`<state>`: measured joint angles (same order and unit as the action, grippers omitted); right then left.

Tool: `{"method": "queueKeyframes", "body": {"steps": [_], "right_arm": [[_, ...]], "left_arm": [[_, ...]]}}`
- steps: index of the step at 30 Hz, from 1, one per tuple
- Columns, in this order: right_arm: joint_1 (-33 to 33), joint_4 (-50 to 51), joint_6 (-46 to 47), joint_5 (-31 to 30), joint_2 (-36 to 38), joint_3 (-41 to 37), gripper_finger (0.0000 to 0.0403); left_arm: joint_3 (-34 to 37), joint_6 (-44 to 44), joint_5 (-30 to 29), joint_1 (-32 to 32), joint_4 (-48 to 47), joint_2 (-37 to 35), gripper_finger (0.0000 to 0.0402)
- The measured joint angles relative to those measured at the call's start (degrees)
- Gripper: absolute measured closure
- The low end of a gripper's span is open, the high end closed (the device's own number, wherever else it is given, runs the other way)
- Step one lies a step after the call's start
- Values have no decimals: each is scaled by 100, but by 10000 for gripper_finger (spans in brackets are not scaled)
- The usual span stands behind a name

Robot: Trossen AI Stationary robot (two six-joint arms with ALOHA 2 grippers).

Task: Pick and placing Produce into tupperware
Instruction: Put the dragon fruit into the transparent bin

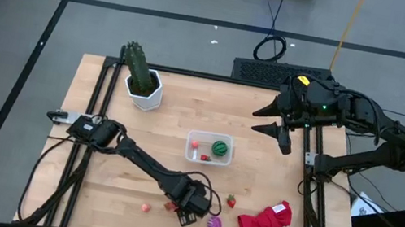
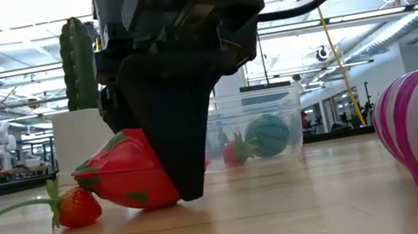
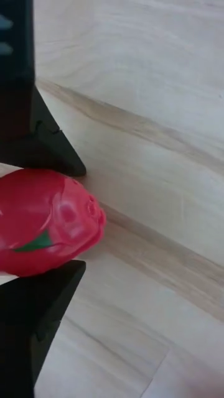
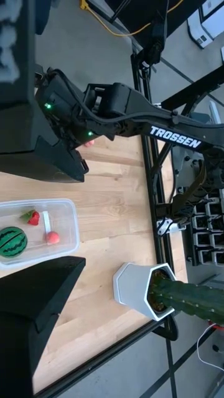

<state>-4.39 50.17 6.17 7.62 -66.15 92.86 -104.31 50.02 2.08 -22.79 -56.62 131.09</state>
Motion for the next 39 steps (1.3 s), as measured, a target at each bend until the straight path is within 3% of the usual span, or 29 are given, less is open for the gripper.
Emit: {"method": "queueKeyframes", "body": {"steps": [6, 15, 24, 29, 39], "right_arm": [[1, 0, 0, 0, 0, 0, 206], [1, -2, 0, 0, 0, 0, 206], [-1, 8, 0, 0, 2, 2, 206], [1, 28, 0, 0, 2, 2, 206], [0, 125, -38, 2, 2, 2, 206]], "left_arm": [[-11, -73, 115, 5, -2, -3, 203], [-1, -204, 327, 99, -113, -38, 184], [11, -421, 247, 284, -530, -273, 204], [9, -578, 239, 413, -838, -381, 182], [-2, -789, 220, 729, -1391, -938, 204]]}}
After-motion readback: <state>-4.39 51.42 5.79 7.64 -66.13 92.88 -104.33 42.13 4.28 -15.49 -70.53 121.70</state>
